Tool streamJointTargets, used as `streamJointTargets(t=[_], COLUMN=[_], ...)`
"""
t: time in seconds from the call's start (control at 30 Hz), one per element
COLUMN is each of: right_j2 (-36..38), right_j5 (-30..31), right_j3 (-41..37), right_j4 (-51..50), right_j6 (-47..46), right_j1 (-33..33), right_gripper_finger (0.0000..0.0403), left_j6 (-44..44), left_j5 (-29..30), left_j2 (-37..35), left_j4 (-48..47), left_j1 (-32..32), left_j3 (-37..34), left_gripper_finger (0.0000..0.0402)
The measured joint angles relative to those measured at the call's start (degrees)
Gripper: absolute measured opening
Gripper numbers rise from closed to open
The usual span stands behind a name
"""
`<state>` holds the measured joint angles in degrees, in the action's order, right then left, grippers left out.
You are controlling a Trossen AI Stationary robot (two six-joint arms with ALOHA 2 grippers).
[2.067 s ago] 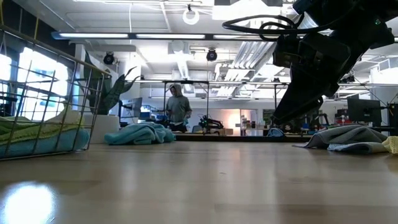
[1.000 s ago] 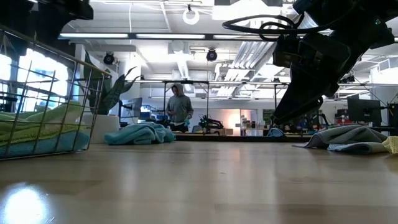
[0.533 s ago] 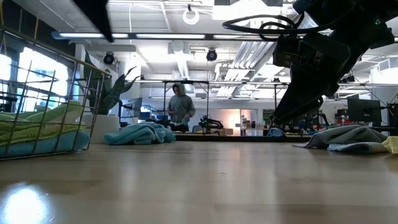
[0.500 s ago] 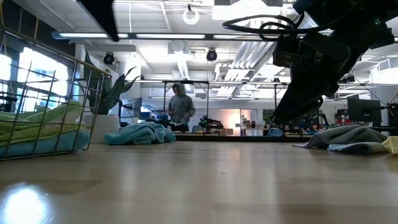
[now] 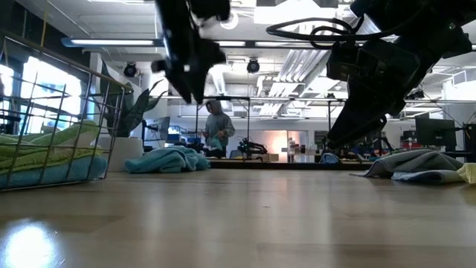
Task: Fold microfiber towels
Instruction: Fold the blue microfiber towel
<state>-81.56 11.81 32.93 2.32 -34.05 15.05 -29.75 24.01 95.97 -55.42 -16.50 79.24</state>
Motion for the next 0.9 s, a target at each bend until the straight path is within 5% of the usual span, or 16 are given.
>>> streamJointTargets(t=[0.4, 0.9], right_j2=[0.0, 0.0], right_j5=[0.0, 0.0], right_j3=[0.0, 0.0], right_j4=[0.1, 0.1], right_j6=[0.0, 0.0], right_j1=[0.0, 0.0], right_gripper_finger=[0.0158, 0.0158], left_j6=[-4.4, -9.1], left_j5=[5.2, 7.1], left_j2=[14.4, 15.3], left_j4=[0.4, -0.3], left_j1=[-8.9, -10.5], left_j3=[-0.1, -1.5], left_gripper_finger=[0.0175, 0.0113])
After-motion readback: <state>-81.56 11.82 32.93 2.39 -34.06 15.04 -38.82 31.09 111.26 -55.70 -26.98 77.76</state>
